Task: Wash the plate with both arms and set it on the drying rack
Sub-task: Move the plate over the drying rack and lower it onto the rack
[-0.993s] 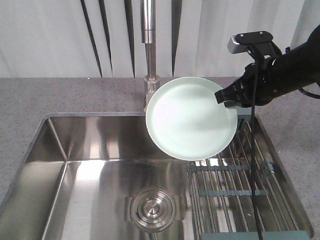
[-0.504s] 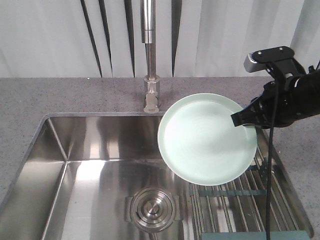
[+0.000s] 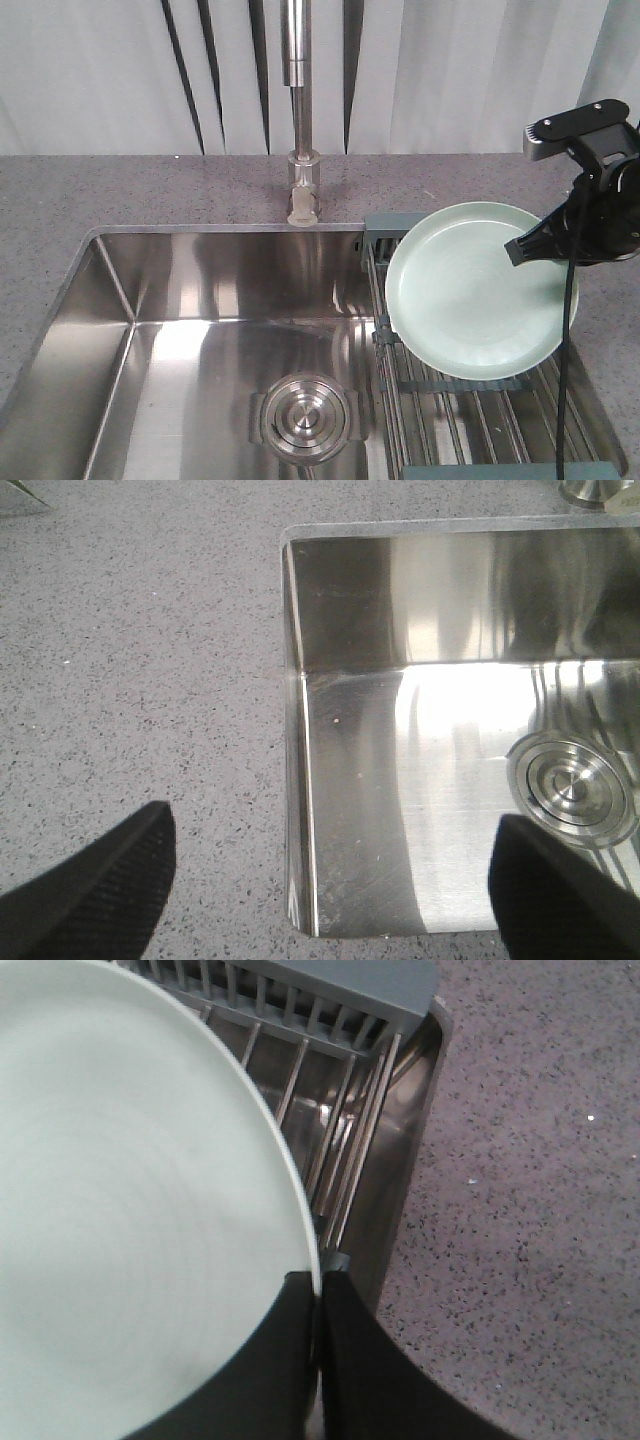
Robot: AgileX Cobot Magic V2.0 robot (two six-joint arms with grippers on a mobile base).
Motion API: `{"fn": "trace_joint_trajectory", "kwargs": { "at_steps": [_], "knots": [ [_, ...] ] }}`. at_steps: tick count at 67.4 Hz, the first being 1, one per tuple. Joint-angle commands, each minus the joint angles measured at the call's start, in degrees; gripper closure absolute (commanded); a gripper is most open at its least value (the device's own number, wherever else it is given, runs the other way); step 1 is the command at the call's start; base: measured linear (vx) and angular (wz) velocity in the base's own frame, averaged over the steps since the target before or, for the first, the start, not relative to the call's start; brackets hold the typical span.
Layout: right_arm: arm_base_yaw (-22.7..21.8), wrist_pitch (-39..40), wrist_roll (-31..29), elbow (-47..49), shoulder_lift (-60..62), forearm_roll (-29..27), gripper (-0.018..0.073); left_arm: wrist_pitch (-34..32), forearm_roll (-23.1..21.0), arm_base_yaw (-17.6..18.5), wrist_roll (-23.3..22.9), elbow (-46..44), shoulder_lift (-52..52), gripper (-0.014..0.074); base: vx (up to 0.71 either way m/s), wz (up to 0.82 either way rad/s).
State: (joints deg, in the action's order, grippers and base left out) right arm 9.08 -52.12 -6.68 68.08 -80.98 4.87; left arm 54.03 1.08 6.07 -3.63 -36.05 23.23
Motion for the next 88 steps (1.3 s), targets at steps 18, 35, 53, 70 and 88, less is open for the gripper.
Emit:
{"fn": "trace_joint_trajectory", "kwargs": {
  "at_steps": [18,35,53,70,88],
  "knots": [
    [-0.18,1.87,0.66,1.37,-4.37,5.25,0.0561,-3.21,-0.13,-0.12,-0.53,-1.39,0.5,0.001,0.0,0.0],
    [-0.97,4.0,0.66,1.37,-8.52,5.2,0.0561,-3.21,-0.13,-0.12,-0.53,-1.39,0.5,0.001,0.0,0.0],
    [-2.65,5.25,0.66,1.37,-12.14,5.12,0.0557,-3.21,-0.13,-0.12,-0.53,-1.39,0.5,0.001,0.0,0.0],
    [-2.65,6.37,0.66,1.37,-14.81,4.19,0.0531,-3.21,-0.13,-0.12,-0.53,-1.39,0.5,0.001,0.0,0.0],
    [-2.65,6.37,0.78,1.37,-16.73,2.68,0.0356,-3.21,-0.13,-0.12,-0.53,-1.39,0.5,0.001,0.0,0.0]
  ]
}}
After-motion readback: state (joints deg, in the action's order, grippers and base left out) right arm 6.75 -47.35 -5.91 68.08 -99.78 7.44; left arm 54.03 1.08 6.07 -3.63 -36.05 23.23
